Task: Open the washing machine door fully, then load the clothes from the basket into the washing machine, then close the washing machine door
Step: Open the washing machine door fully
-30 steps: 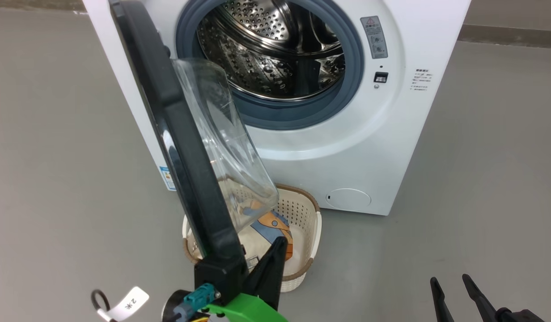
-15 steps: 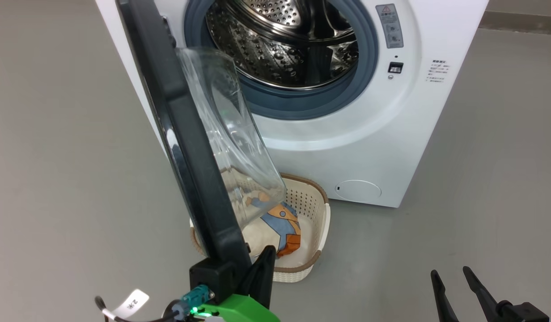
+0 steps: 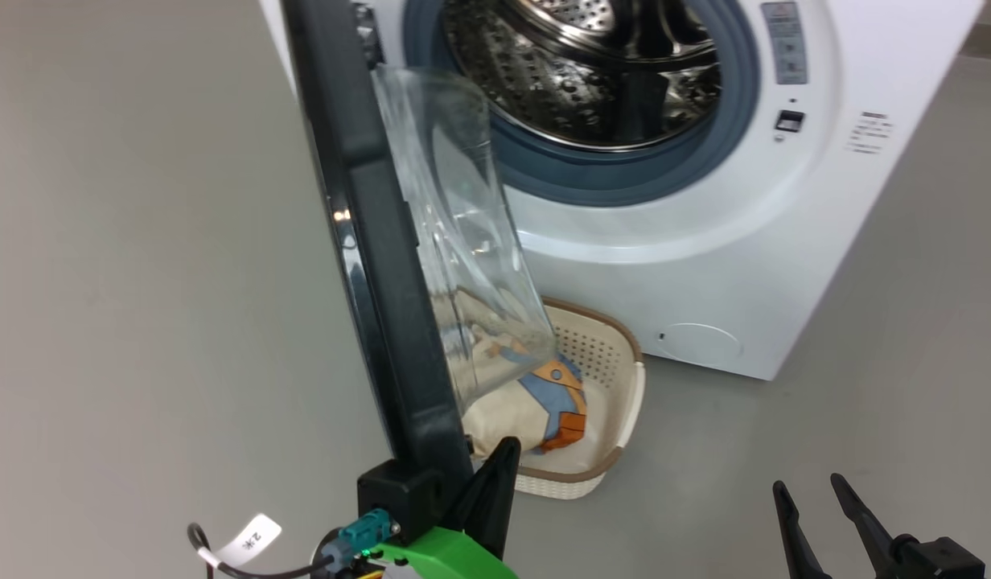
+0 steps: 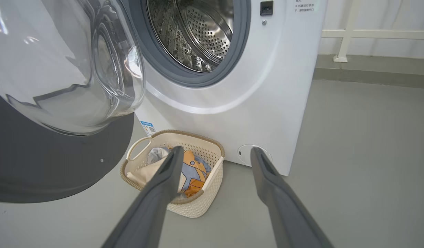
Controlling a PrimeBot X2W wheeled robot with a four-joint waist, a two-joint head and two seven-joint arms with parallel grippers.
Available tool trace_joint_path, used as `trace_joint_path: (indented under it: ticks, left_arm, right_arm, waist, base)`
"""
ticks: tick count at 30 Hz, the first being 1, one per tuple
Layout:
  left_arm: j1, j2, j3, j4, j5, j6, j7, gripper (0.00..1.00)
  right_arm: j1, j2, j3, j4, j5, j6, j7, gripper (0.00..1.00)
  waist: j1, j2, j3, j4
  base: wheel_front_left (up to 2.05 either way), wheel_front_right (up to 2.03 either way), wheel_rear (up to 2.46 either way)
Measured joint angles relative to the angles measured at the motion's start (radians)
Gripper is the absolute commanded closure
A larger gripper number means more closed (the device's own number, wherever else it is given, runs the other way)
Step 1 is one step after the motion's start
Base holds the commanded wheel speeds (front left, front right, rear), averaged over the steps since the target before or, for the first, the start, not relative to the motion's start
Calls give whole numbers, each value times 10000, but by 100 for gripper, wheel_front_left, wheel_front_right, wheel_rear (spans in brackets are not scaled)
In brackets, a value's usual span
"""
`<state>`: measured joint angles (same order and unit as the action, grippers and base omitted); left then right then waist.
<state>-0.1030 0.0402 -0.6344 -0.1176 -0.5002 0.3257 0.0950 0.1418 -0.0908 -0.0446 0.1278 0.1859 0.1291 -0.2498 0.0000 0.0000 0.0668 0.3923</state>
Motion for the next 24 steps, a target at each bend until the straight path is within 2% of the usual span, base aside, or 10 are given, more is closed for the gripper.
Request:
trace_joint_path:
  ticks: [14,24]
  left_arm:
    - [5,255,215,2,8,251,-67,100]
    - [46,458,940,50,29,738,-554,100]
  right_arm:
    - [-1,-40,67,46,2,0,0,0]
    - [-412,-314,516,265,17,0,0,0]
  waist:
    - [0,0,33,1303]
    - [0,0,256,1542]
  base:
    - [0,0,0]
    - [0,0,0]
